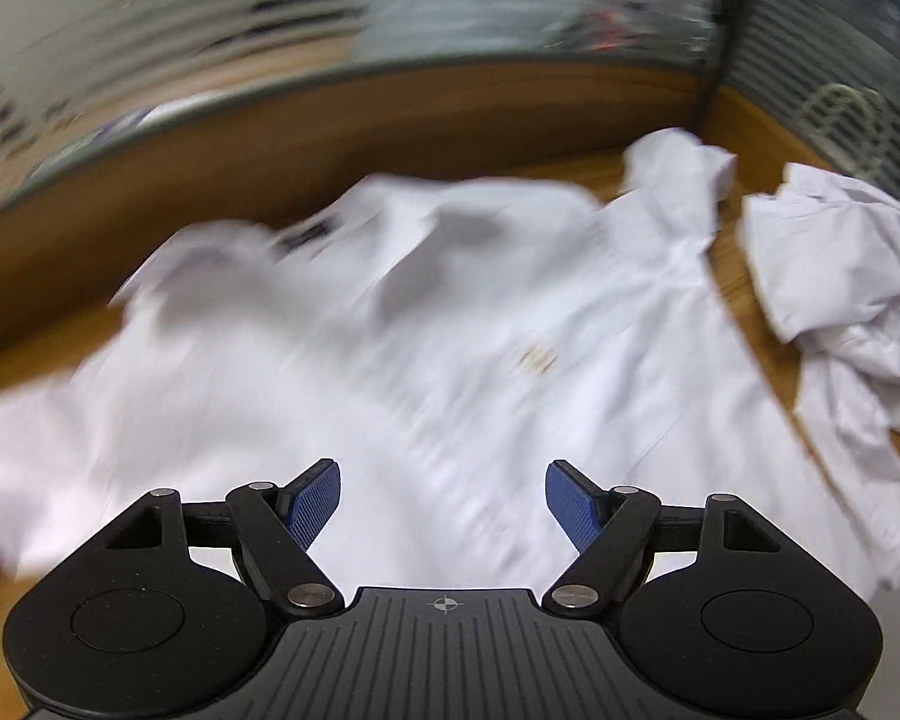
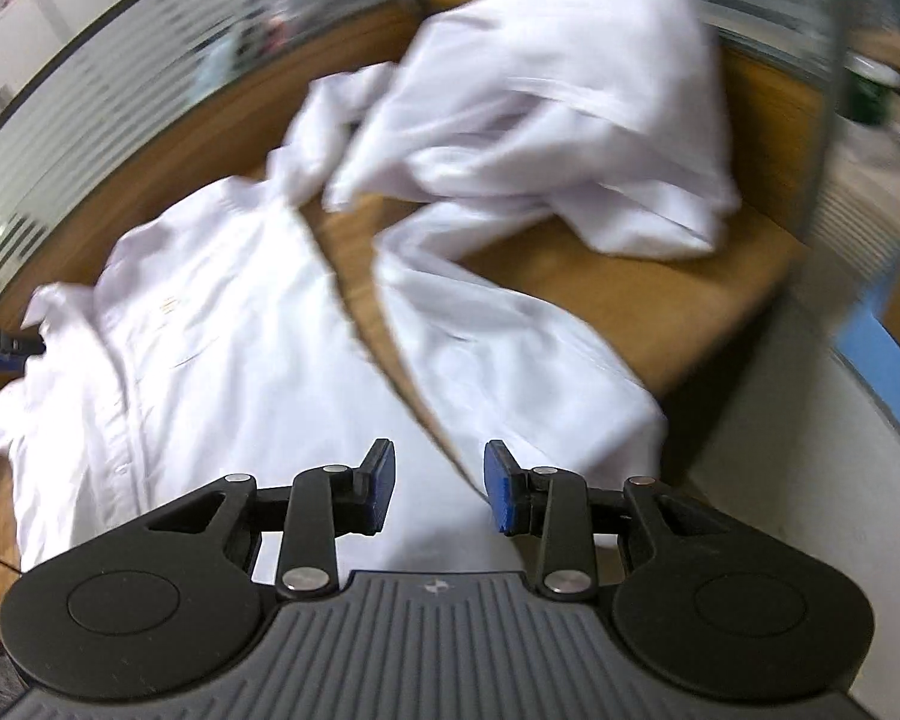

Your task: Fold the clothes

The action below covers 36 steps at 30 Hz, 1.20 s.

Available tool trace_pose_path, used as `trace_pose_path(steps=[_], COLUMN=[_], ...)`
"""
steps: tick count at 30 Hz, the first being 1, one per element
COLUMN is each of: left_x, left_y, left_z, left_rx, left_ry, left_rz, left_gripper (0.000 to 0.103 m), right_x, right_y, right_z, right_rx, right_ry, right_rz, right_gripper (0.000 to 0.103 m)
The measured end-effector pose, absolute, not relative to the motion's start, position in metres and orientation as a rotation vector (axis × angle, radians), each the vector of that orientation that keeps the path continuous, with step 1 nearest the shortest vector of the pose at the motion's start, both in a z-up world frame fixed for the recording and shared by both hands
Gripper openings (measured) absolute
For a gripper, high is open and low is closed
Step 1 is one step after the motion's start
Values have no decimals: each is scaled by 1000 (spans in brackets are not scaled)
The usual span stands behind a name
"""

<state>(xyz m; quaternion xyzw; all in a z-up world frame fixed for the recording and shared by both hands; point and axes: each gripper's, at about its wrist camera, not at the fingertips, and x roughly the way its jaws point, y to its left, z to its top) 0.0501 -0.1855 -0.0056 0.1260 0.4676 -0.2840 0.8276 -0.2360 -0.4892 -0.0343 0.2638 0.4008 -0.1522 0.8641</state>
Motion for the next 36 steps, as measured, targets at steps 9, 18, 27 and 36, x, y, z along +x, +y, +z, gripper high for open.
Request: trace_pose_path(steps=[9, 18, 27, 36], left_x=[30, 35, 60, 49], left_y=[-57, 12, 23, 18], left_z=[-51, -79, -97, -105], left_rx=[119, -80, -229, -257], left_ry=[1049, 1044, 1051, 1070], left_rz=[-337, -228, -267, -341], left_gripper=[77, 71, 51, 41], right_x=[-159, -126, -110, -57], right_y=[-458, -429, -413, -460], right_z=[-50, -56, -52, -59], right_rx=[437, 383, 302, 266], right_ry=[928, 1005, 1022, 981], right_rz=[-170, -111, -130, -183], right_gripper=[38, 38, 38, 48])
